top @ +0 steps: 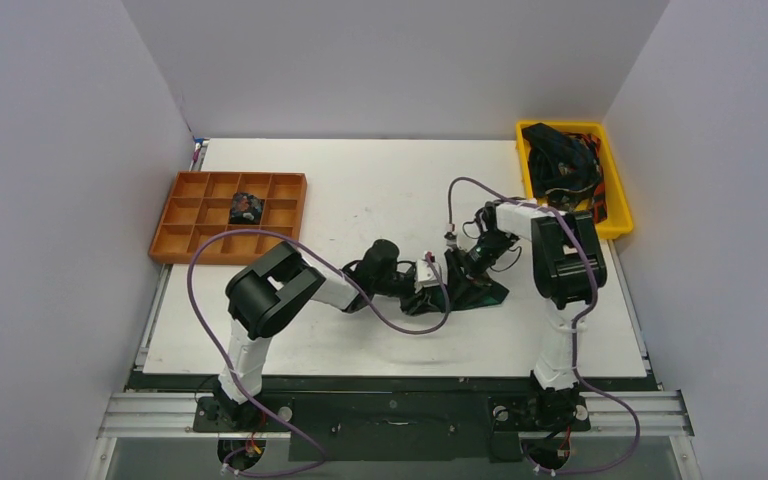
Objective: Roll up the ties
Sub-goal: Roll the tie at the center of the board.
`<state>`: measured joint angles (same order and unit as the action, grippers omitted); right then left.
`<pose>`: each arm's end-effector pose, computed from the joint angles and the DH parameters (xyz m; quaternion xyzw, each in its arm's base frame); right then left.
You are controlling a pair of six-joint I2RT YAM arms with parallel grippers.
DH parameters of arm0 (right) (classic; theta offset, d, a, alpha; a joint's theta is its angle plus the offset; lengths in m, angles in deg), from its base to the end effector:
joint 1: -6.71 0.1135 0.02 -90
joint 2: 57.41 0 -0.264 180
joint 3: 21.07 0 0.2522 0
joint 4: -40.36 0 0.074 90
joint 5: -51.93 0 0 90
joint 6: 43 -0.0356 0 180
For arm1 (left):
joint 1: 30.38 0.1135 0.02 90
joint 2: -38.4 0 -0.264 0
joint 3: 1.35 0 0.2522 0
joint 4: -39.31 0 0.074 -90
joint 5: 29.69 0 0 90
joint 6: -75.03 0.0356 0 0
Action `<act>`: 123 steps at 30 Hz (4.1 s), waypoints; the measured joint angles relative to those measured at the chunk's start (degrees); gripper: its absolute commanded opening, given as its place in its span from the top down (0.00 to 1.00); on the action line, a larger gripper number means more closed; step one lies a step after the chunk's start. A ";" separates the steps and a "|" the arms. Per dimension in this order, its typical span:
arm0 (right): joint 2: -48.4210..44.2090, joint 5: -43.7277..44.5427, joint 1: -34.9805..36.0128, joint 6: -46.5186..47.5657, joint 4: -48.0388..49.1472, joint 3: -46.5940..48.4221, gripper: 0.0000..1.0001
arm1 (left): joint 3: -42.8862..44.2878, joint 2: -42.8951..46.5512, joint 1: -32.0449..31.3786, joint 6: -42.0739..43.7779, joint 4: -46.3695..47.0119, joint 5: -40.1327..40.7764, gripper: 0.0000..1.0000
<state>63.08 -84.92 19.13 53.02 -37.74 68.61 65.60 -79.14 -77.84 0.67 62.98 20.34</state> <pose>0.3252 0.0982 0.1188 0.0806 -0.9039 -0.3831 0.1724 0.2485 -0.3046 0.1069 0.5714 0.5890 -0.4149 0.3929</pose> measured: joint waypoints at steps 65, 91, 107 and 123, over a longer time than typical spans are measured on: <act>-8.20 11.78 4.35 -9.81 11.67 -2.58 1.00 | 3.78 -5.01 -0.57 -17.00 8.81 3.45 0.55; -13.88 -3.82 2.23 -12.79 19.30 -7.26 0.50 | -1.05 0.33 -0.61 -2.38 3.91 8.22 0.76; -10.01 -5.73 2.40 -11.37 17.66 -6.51 1.00 | 0.20 0.33 -0.76 -2.23 1.36 8.35 0.49; -8.33 1.99 -3.02 -8.52 8.87 -6.14 1.00 | -0.55 0.33 0.33 -1.27 1.29 4.09 0.36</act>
<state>54.75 -82.93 16.12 44.50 -28.86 62.47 65.05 -78.81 -77.51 -0.60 64.27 24.43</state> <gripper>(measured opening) 0.107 0.618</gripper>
